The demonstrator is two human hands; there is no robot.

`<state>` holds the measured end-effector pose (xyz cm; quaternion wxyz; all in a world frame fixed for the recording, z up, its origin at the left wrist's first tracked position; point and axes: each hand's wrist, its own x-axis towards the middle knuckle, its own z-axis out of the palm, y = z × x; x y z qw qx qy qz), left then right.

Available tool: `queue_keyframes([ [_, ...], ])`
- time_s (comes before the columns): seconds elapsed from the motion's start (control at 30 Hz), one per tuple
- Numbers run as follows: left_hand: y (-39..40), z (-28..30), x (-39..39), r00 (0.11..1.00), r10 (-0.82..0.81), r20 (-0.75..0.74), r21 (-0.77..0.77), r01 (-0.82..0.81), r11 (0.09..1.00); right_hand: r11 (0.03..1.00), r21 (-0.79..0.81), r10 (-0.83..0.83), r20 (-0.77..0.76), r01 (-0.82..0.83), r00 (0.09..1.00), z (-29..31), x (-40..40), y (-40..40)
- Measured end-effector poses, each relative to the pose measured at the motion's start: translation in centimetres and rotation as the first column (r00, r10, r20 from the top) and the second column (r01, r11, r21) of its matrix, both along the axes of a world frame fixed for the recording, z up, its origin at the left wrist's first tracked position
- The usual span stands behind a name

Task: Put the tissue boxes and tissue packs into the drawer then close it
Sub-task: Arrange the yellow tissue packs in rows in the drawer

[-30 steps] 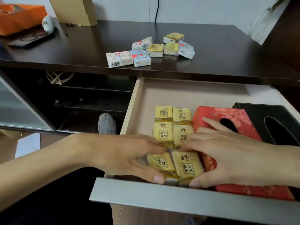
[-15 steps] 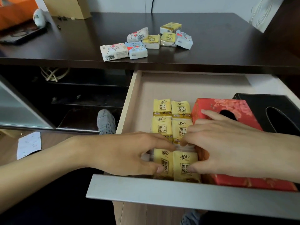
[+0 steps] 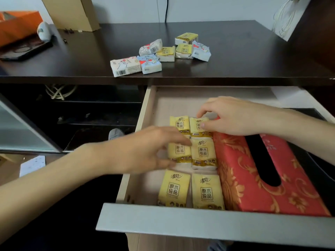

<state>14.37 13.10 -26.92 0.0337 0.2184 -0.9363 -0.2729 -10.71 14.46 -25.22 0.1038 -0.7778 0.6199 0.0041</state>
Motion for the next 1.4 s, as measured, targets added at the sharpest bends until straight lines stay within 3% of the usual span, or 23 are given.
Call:
queue_keyframes([
  [0.1, -3.2, 0.5, -1.7, 0.994, 0.108, 0.02, -0.071, -0.106, 0.992, 0.996, 0.072, -0.054, -0.06, 0.058, 0.997, -0.6, 0.2, -1.9],
  [0.23, -5.7, -0.6, -4.6, 0.938, 0.181, 0.295, -0.176, -0.133, 0.975, 0.978, 0.157, -0.122, -0.121, 0.141, 0.985, -1.2, 1.2, -3.2],
  [0.33, -6.0, -1.4, -5.6, 0.899, 0.193, 0.394, -0.203, -0.12, 0.972, 0.968, 0.198, -0.123, -0.15, 0.152, 0.981, -1.7, 1.5, -3.1],
  [0.6, -6.0, -1.1, -4.3, 0.924, 0.135, 0.359, -0.148, -0.087, 0.985, 0.971, 0.188, -0.138, -0.081, 0.151, 0.987, -1.6, 1.2, -2.6],
  [0.77, -4.1, 0.6, -2.3, 0.968, 0.068, 0.24, -0.151, -0.032, 0.988, 0.975, 0.144, -0.164, -0.062, 0.171, 0.985, -1.8, 1.3, -2.4],
  [0.93, -1.1, -0.6, -0.6, 0.876, -0.033, 0.481, -0.228, 0.161, 0.96, 0.974, 0.136, -0.174, -0.064, 0.181, 0.983, -1.6, 1.5, -2.1],
  [1.0, -0.7, -1.2, -1.1, 0.872, -0.035, 0.489, -0.282, 0.196, 0.939, 0.974, 0.138, -0.172, -0.066, 0.179, 0.983, -1.6, 1.5, -2.1],
  [1.3, -0.6, -1.6, -1.2, 0.913, -0.045, 0.405, -0.292, 0.176, 0.94, 0.977, 0.129, -0.168, -0.033, 0.171, 0.985, -2.0, 1.1, -2.3],
  [1.4, -1.1, -0.7, -0.7, 0.95, -0.025, 0.311, -0.213, 0.095, 0.972, 0.978, 0.126, -0.166, -0.017, 0.167, 0.986, -2.2, 0.9, -2.4],
])
